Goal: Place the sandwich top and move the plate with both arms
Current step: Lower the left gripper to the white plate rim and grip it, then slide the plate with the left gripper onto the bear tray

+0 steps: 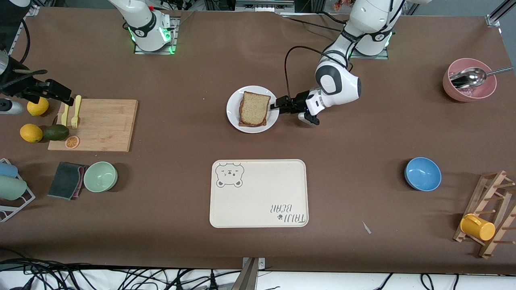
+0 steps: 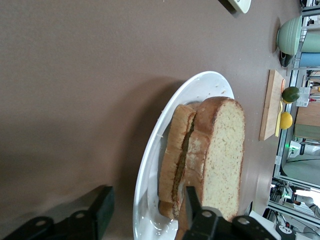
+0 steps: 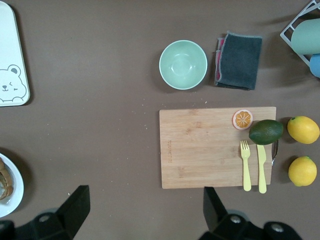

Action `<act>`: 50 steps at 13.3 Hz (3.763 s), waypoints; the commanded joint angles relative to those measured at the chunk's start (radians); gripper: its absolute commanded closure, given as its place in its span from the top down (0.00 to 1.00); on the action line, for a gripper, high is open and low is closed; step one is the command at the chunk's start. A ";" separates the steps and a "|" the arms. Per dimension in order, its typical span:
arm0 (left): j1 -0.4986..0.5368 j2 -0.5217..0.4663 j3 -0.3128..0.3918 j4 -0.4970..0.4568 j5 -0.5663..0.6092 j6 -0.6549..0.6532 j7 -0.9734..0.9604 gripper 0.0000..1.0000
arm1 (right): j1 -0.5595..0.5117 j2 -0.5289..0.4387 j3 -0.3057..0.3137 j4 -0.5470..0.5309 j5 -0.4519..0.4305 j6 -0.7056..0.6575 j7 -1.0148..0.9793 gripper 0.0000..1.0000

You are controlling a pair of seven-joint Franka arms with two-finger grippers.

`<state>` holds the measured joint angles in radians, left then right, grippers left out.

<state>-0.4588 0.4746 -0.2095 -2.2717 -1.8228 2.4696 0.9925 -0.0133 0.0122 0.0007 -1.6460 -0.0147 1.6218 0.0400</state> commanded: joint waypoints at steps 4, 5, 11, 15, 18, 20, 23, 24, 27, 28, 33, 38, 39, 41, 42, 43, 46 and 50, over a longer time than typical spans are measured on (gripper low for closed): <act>-0.026 0.009 0.005 -0.005 -0.042 -0.003 0.041 0.42 | -0.011 -0.014 0.010 -0.008 0.013 0.000 -0.015 1.00; -0.027 0.009 0.005 -0.005 -0.042 -0.003 0.041 0.39 | -0.011 -0.014 0.012 -0.008 0.013 -0.005 -0.015 1.00; -0.041 0.019 0.005 -0.005 -0.042 -0.003 0.043 0.22 | -0.011 -0.012 0.010 -0.008 0.013 0.000 -0.015 1.00; -0.043 0.019 0.005 -0.008 -0.041 -0.003 0.043 0.11 | -0.011 -0.014 0.010 -0.008 0.013 -0.002 -0.015 1.00; -0.043 0.019 0.005 -0.008 -0.041 -0.003 0.043 0.02 | -0.011 -0.015 0.010 -0.006 0.013 -0.006 -0.015 1.00; -0.043 0.021 0.007 -0.008 -0.041 -0.003 0.043 0.00 | -0.011 -0.014 0.010 -0.006 0.013 -0.010 -0.015 1.00; -0.043 0.021 0.005 -0.008 -0.041 -0.004 0.043 0.00 | -0.011 -0.014 0.010 -0.006 0.013 -0.008 -0.015 1.00; -0.041 0.019 0.005 -0.008 -0.041 -0.006 0.043 0.00 | -0.011 -0.012 0.010 -0.005 0.013 -0.007 -0.015 1.00; -0.026 0.016 0.007 -0.008 -0.041 -0.041 0.041 0.00 | -0.011 -0.012 0.010 0.000 0.013 -0.010 -0.017 1.00; -0.017 0.012 0.007 -0.008 -0.041 -0.046 0.040 0.00 | -0.011 -0.009 0.010 0.003 0.013 -0.008 -0.017 1.00; 0.031 -0.007 0.005 -0.002 -0.042 -0.064 0.029 0.00 | -0.011 -0.008 0.004 0.005 0.013 -0.013 -0.019 1.00; 0.095 -0.039 0.005 0.012 -0.044 -0.090 0.021 0.00 | -0.011 -0.008 0.005 0.005 0.013 -0.013 -0.019 1.00; 0.106 -0.045 0.004 0.020 -0.044 -0.093 0.009 0.00 | -0.011 -0.009 0.005 0.003 0.013 -0.013 -0.019 1.00; 0.118 -0.048 0.005 0.047 -0.064 -0.135 0.003 0.00 | -0.011 -0.009 0.005 0.003 0.013 -0.013 -0.019 1.00; 0.121 -0.045 0.007 0.069 -0.079 -0.141 0.002 0.00 | -0.011 -0.009 0.005 0.005 0.013 -0.013 -0.019 1.00; 0.123 -0.037 0.009 0.099 -0.081 -0.141 -0.003 0.00 | -0.011 -0.009 0.005 0.003 0.013 -0.013 -0.019 1.00; 0.126 -0.001 0.013 0.187 -0.081 -0.139 -0.054 0.00 | -0.011 -0.009 0.005 0.003 0.013 -0.013 -0.019 1.00; 0.126 0.145 0.022 0.383 -0.079 -0.130 -0.106 0.00 | -0.011 -0.008 0.004 0.005 0.013 -0.013 -0.019 1.00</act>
<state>-0.3375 0.5158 -0.1922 -2.0203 -1.8670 2.3510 0.8940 -0.0133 0.0121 0.0010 -1.6458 -0.0144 1.6210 0.0381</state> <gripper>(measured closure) 0.952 0.000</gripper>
